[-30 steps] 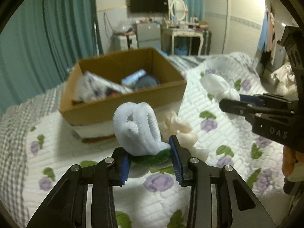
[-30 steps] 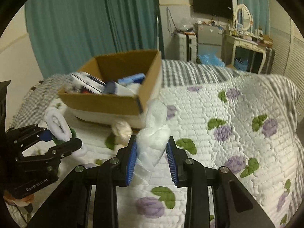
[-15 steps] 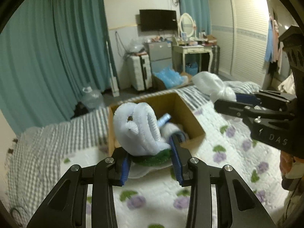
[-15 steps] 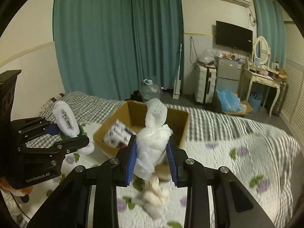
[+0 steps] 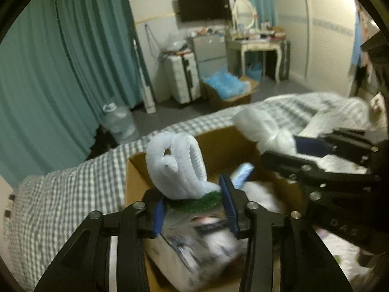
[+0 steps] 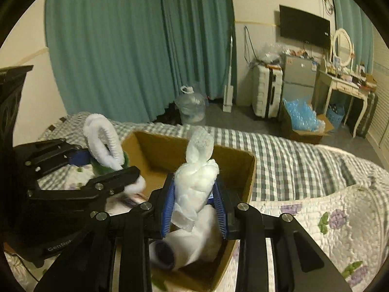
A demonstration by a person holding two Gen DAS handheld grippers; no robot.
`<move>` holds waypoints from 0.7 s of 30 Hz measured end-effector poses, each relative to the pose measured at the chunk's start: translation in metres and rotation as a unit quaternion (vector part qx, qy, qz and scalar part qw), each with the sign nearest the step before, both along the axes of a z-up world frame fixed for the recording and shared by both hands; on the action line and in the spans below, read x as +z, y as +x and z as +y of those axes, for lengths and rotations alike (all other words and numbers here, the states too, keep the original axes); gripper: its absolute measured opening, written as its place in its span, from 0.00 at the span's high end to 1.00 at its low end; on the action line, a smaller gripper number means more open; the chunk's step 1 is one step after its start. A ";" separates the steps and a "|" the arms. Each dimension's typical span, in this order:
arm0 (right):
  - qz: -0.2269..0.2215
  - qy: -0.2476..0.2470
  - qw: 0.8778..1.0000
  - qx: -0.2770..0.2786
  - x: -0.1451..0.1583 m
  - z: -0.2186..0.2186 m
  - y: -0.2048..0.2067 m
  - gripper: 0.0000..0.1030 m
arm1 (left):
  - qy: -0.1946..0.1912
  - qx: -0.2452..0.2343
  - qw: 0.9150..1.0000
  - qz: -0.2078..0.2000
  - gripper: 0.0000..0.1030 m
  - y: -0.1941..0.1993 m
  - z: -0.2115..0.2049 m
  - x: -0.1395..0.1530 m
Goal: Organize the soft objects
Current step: 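Carry the cloth bundle and sock over the box while both grippers open to drop them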
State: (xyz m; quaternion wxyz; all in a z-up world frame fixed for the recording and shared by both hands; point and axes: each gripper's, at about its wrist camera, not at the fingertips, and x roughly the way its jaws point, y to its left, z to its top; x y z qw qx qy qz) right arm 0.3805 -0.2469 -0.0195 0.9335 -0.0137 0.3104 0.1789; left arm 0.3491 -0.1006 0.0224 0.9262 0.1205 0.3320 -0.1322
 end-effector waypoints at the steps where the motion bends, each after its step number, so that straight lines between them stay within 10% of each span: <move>1: 0.005 0.003 1.000 -0.002 -0.007 -0.001 0.007 0.71 | 0.016 0.007 1.000 0.003 0.43 0.008 -0.001 -0.008; 5: 0.014 0.021 1.000 -0.013 -0.021 -0.007 0.022 0.67 | 0.040 0.020 0.999 -0.010 0.34 0.019 -0.002 -0.020; 10: 0.000 0.036 0.999 -0.038 -0.013 -0.017 0.019 0.33 | 0.016 0.038 0.999 -0.019 0.28 0.017 0.011 -0.017; 18: -0.041 0.032 0.996 -0.067 0.048 -0.036 -0.044 0.09 | 0.009 0.064 0.996 -0.069 0.27 -0.035 0.030 0.020; 21: -0.051 0.008 0.996 -0.066 0.070 -0.036 -0.076 0.05 | 0.003 0.054 0.995 -0.085 0.13 -0.072 0.039 0.036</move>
